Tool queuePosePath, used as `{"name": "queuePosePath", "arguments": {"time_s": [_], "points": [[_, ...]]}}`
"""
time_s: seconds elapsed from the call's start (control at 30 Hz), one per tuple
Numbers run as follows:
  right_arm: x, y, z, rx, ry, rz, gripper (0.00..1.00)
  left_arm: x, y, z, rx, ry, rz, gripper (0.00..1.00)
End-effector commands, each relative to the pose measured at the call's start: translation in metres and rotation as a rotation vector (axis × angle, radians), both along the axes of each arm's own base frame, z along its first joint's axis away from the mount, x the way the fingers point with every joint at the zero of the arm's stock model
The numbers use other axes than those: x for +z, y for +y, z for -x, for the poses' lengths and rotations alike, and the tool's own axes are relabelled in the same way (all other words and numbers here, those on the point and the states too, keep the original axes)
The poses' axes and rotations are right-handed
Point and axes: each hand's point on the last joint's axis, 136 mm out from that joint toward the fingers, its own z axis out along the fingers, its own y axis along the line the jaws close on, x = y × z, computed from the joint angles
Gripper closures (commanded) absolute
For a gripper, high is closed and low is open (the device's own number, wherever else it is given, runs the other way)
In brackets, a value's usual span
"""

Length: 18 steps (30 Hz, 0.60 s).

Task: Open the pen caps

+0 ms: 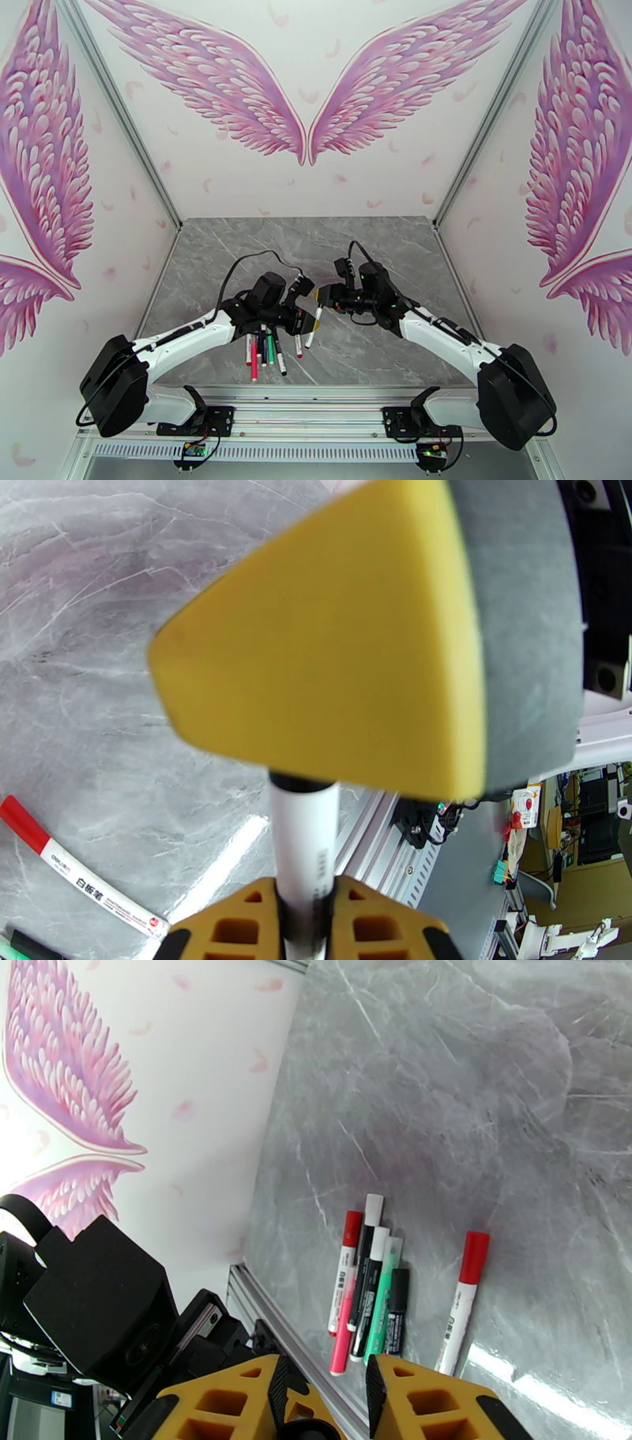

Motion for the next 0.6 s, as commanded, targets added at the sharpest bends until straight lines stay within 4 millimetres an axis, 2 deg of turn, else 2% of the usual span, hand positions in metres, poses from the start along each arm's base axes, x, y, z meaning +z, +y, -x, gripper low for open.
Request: {"name": "queuePosePath", "arguments": {"time_s": [0.0, 0.47, 0.57], "points": [[0.0075, 0.0077, 0.0011, 0.035, -0.016, -0.005, 0.71, 0.0128, -0.0082, -0.0045, -0.009, -0.021, 0.026, 0.86], [0.0045, 0.0101, 0.0039, 0.042, -0.016, 0.010, 0.82, 0.0110, -0.0072, -0.0052, 0.006, -0.014, 0.023, 0.86], [0.0101, 0.0076, 0.0015, 0.013, -0.026, -0.001, 0.84, 0.0138, -0.0083, -0.0042, 0.017, -0.013, 0.060, 0.75]]}}
